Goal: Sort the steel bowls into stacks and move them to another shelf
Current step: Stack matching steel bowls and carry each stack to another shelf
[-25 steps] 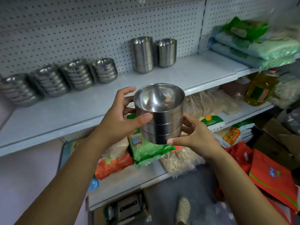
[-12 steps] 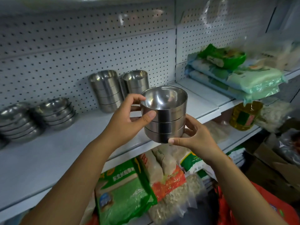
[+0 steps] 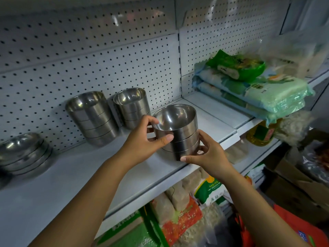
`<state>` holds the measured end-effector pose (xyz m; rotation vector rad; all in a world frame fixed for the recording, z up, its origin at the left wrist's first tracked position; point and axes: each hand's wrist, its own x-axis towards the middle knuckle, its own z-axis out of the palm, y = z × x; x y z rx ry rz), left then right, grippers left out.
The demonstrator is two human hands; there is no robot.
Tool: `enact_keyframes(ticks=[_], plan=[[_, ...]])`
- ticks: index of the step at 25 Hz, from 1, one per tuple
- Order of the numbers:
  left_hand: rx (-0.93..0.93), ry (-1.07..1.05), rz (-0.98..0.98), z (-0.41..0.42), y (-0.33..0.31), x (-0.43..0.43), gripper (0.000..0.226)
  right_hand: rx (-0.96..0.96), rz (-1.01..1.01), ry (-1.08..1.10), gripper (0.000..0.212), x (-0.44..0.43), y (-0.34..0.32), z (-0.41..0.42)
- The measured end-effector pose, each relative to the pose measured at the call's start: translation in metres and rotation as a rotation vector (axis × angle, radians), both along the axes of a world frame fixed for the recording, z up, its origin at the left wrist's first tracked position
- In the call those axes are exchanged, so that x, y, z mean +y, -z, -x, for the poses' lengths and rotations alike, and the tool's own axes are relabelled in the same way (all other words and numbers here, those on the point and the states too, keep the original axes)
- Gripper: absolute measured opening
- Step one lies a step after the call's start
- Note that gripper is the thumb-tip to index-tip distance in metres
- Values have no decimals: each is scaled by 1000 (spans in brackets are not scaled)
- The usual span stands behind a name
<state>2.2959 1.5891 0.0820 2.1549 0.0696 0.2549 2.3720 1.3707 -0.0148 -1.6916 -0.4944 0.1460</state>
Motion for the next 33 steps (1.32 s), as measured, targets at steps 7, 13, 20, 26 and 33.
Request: enact_keyframes(ticks=[7, 13, 20, 26, 33], plan=[[38, 98, -234, -51, 10, 24, 48, 30, -4, 91, 95, 17, 9, -27], [-317, 131, -461, -82, 15, 32, 42, 15, 47, 122, 95, 28, 9, -49], [-432, 86, -582, -105, -4, 28, 30, 0, 162, -23, 99, 24, 3, -101], [-430, -65, -762, -124, -5, 36, 23, 43, 118, -80, 100, 40, 0, -141], [-293, -122, -961, -144, -11, 53, 51, 16, 103, -79, 76, 76, -9, -192]])
